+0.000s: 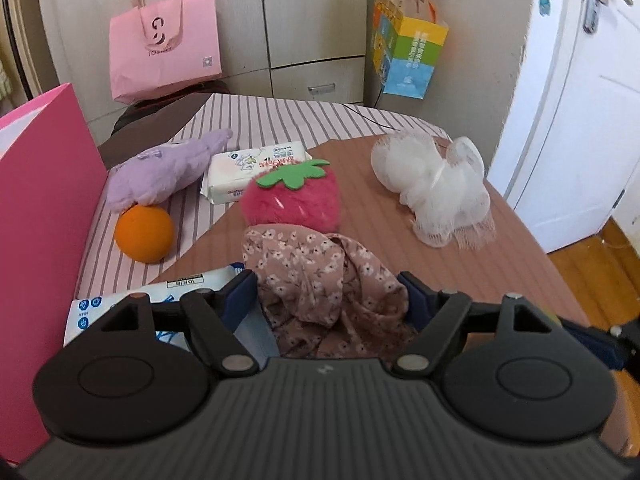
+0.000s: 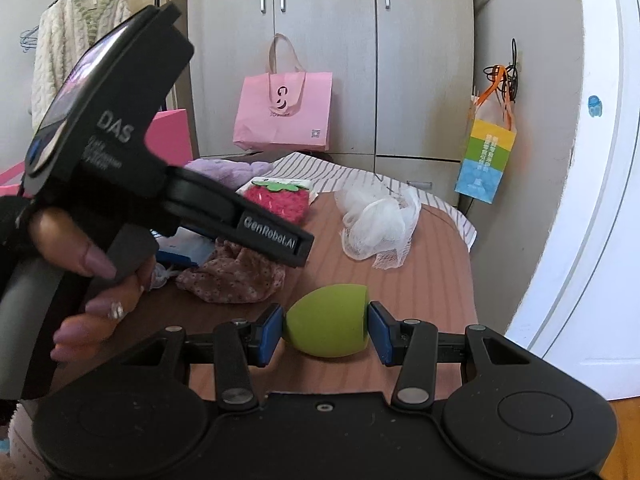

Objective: Organize soft objects
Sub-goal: 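Close the left gripper on the pink floral scrunchie and lift it, then carry scrunchie and sponge into the pink box and open both grippers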

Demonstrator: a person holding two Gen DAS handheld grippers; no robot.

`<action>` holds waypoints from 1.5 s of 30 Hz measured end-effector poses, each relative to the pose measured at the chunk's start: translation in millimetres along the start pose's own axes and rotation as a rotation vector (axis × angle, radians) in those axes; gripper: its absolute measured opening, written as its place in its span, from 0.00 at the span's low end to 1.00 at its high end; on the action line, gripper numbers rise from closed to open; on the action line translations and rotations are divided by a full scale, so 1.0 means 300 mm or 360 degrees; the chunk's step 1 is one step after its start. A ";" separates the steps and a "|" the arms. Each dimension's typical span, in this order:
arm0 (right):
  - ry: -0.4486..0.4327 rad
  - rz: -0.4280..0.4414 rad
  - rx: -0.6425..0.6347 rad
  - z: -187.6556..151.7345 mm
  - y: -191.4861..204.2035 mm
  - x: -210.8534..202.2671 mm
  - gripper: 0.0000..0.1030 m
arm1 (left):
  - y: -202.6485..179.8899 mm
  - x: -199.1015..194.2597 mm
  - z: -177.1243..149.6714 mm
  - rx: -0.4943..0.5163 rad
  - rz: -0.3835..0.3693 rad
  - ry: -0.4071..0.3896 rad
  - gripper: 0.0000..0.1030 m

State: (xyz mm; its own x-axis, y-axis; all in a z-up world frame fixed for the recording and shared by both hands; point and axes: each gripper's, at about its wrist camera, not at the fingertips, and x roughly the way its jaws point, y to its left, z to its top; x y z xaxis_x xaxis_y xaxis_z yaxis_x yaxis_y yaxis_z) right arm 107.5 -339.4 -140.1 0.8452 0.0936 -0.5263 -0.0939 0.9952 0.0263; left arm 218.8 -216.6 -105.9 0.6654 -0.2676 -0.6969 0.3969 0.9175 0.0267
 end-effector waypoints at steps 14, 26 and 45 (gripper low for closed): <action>0.0009 -0.0004 0.0012 -0.001 0.006 0.006 0.50 | -0.011 -0.108 -0.046 -0.0003 0.0015 -0.0242 0.11; -0.0008 -0.0026 0.0023 0.054 0.061 -0.060 0.50 | 0.113 -0.367 -0.037 -0.0182 -0.0186 -0.0535 0.11; -0.0036 0.0215 -0.0144 0.143 0.235 -0.216 0.50 | 0.348 -0.558 -0.167 -0.0355 -0.0331 -0.0359 0.11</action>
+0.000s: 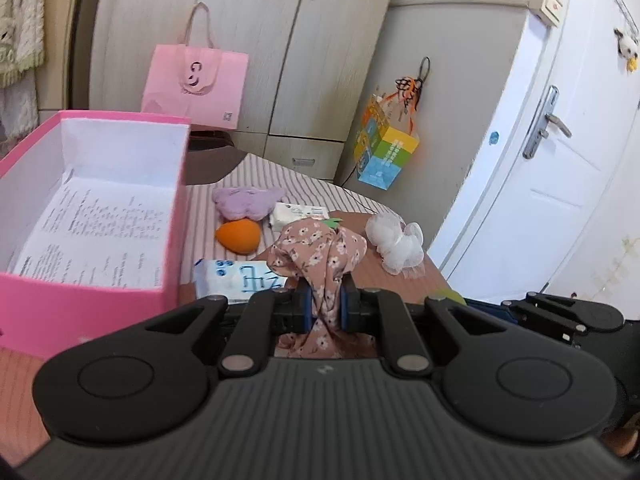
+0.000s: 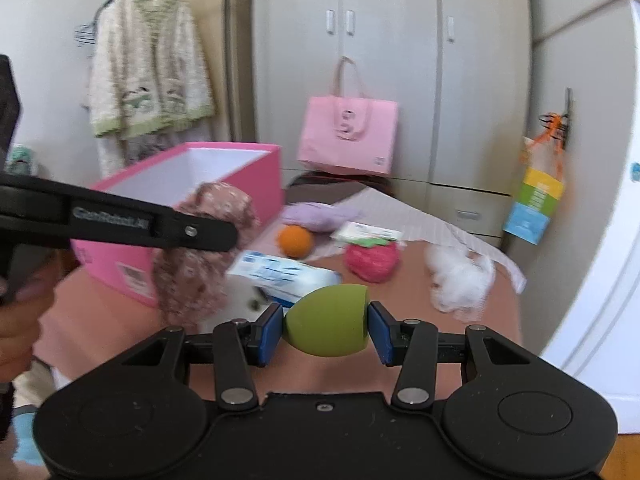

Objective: Organize soft objects
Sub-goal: 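Carry scrunchie and sponge into the pink box and open both grippers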

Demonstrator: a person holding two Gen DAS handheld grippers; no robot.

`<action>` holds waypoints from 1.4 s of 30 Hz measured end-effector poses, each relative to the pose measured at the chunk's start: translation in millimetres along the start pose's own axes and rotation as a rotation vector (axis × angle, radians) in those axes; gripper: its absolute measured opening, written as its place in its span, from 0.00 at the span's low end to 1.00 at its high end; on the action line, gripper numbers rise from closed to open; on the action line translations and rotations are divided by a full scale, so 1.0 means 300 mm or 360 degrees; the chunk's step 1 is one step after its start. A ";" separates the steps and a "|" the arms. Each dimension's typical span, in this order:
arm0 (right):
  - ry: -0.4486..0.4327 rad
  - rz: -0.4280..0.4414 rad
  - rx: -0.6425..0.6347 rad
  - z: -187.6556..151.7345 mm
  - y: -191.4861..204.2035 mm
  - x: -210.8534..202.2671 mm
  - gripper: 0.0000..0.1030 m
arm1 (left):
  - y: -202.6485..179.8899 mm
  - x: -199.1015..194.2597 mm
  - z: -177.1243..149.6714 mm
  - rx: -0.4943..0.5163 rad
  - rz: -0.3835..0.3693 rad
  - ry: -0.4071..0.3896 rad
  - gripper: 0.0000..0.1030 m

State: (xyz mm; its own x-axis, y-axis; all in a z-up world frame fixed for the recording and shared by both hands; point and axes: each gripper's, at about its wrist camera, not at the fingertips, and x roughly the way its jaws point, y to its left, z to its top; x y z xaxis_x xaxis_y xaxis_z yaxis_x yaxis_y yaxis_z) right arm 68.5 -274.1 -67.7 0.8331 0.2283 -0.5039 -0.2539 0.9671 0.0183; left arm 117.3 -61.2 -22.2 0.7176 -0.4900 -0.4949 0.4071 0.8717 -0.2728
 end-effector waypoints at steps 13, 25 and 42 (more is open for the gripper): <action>-0.0043 0.0284 -0.0176 0.113 0.194 -0.078 0.50 | 0.126 -0.193 -0.011 0.0041 0.0114 -0.0002 0.11; -0.0135 0.0463 -0.0406 0.326 0.362 0.036 0.50 | 0.302 -0.258 0.173 0.0014 0.0151 -0.0124 0.12; 0.0266 0.0530 -0.0589 0.435 0.456 0.530 0.50 | 0.578 0.126 0.291 -0.0177 0.0402 0.0224 0.35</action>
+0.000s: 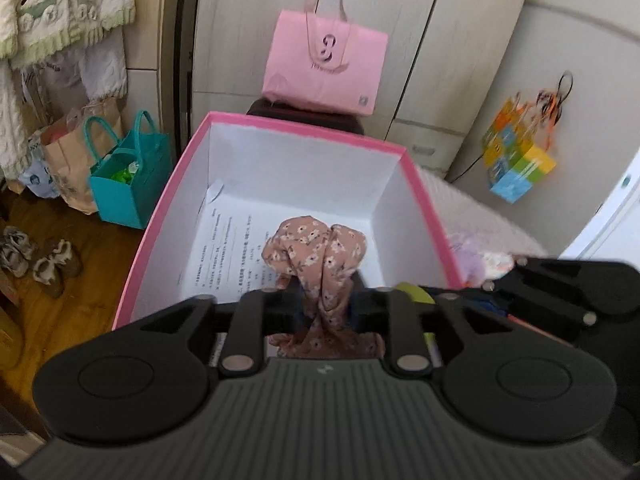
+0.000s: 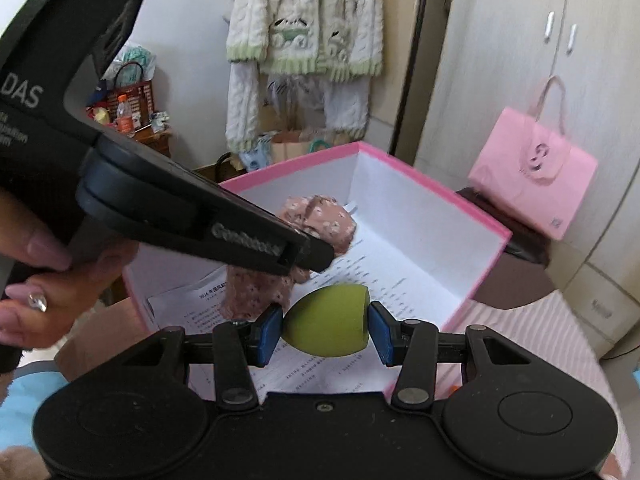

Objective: Organize soft objects
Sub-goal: 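Carry scrunchie and sponge into the pink box and open both grippers, then move the left gripper back to the white panda plush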

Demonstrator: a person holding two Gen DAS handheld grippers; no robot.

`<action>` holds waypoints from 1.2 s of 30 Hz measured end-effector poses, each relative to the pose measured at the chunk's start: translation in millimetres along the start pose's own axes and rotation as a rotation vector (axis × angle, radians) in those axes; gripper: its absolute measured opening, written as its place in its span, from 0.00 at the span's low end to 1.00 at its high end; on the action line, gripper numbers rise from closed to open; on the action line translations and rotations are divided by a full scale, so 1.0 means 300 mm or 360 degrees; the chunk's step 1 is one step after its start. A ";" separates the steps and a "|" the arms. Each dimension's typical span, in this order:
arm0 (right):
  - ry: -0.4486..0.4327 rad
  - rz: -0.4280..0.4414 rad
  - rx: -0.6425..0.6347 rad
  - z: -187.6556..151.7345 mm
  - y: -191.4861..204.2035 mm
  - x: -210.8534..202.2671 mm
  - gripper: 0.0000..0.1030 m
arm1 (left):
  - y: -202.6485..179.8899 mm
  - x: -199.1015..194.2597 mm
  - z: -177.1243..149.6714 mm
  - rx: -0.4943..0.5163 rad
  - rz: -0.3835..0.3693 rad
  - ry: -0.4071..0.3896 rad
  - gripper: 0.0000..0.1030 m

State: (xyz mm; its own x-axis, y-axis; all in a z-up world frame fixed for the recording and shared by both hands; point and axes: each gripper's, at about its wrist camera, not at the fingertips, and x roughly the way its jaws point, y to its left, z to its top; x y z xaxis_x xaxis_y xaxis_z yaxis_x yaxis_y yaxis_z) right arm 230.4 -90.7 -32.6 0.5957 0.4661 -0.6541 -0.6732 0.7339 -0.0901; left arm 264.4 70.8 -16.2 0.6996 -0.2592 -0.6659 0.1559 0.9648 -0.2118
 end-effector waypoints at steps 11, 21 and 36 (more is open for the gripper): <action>-0.0009 -0.0117 0.0015 -0.015 0.007 -0.027 0.85 | -0.017 -0.090 -0.034 0.0241 0.0095 -0.0131 0.69; -0.0074 -0.0234 0.0063 -0.076 0.056 -0.236 0.85 | -0.079 -0.310 -0.108 0.0411 -0.0059 -0.0266 0.75; -0.0222 -0.0184 0.0093 -0.258 0.107 -0.525 0.89 | -0.244 -0.416 -0.249 0.0520 -0.0431 -0.0192 0.83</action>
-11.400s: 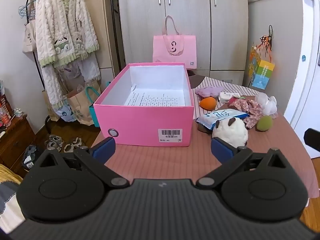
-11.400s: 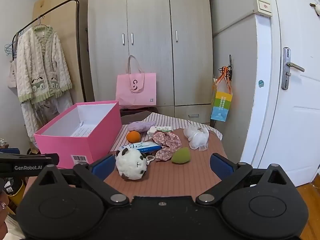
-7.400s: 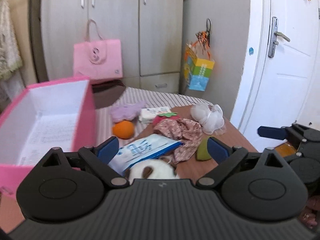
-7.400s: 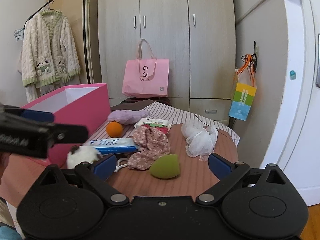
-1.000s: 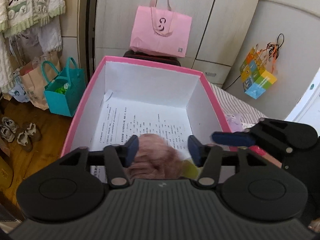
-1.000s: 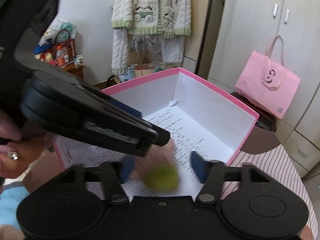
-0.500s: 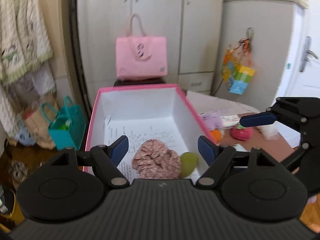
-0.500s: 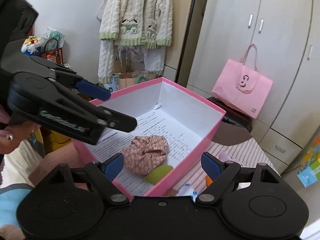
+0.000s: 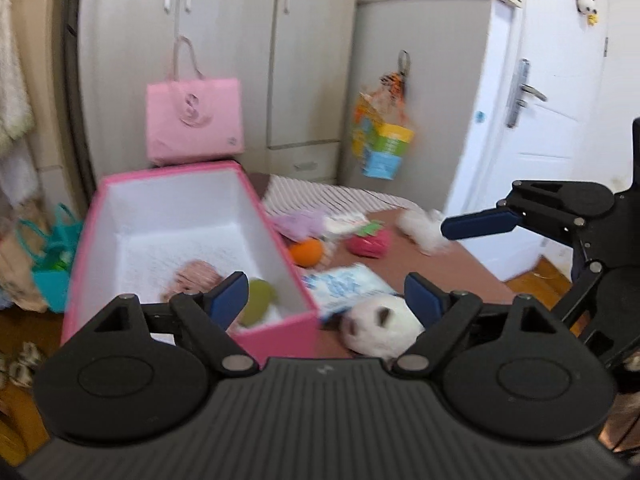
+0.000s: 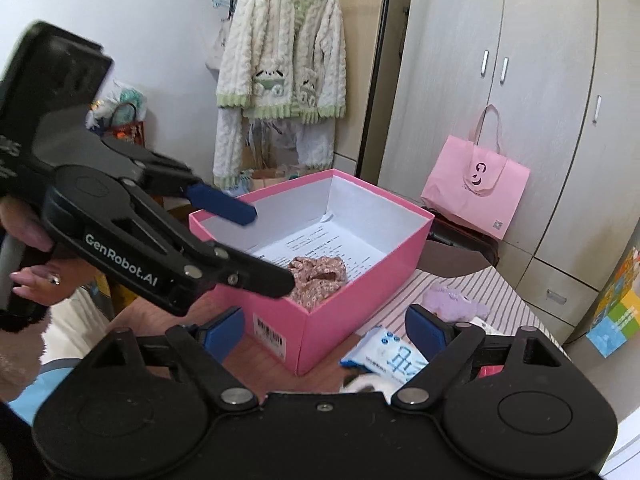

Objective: Organize soft objects
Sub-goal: 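Move the left gripper back to the white panda plush, then grasp the white panda plush with the left gripper and lift it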

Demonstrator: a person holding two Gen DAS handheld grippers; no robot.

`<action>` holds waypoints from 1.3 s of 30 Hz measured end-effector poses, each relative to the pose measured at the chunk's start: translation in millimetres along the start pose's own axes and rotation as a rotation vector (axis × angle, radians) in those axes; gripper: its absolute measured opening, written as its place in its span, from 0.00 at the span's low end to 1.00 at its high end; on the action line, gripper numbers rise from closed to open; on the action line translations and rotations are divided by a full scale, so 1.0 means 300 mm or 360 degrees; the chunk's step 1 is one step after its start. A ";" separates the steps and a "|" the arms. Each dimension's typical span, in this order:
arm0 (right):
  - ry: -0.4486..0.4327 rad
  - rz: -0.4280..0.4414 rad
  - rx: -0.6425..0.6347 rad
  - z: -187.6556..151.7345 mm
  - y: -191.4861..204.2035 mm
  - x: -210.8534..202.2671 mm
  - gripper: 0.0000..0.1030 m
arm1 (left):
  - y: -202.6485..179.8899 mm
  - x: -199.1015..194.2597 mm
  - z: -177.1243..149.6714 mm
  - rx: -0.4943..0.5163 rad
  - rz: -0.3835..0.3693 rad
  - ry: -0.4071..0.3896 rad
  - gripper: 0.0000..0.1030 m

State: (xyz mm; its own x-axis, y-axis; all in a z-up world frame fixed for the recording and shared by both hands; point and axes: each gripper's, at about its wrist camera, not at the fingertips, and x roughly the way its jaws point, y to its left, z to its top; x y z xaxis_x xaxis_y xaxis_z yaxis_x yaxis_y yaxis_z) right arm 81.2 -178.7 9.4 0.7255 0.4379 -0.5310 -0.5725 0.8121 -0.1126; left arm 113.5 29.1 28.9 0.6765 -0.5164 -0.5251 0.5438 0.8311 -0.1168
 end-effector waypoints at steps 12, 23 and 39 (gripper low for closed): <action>0.0042 -0.0039 0.0158 -0.251 -0.110 -0.019 0.91 | -0.180 0.170 -0.055 0.0083 -0.0128 0.0078 0.83; 0.0017 -0.0007 0.0350 -0.434 -0.201 0.132 0.91 | -0.212 0.352 -0.168 -0.0084 -0.0049 0.0234 0.80; -0.0207 -0.0140 0.0283 -0.487 -0.105 0.304 0.83 | -0.191 0.446 -0.241 -0.0175 0.0106 0.0092 0.73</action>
State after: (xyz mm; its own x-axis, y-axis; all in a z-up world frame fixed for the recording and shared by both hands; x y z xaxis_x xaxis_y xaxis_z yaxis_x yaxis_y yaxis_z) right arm 109.6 -220.6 -158.3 0.8193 0.3989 -0.4119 -0.4369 0.8995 0.0022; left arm 137.0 -72.7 -95.7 0.6777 -0.4490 -0.5823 0.4386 0.8824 -0.1699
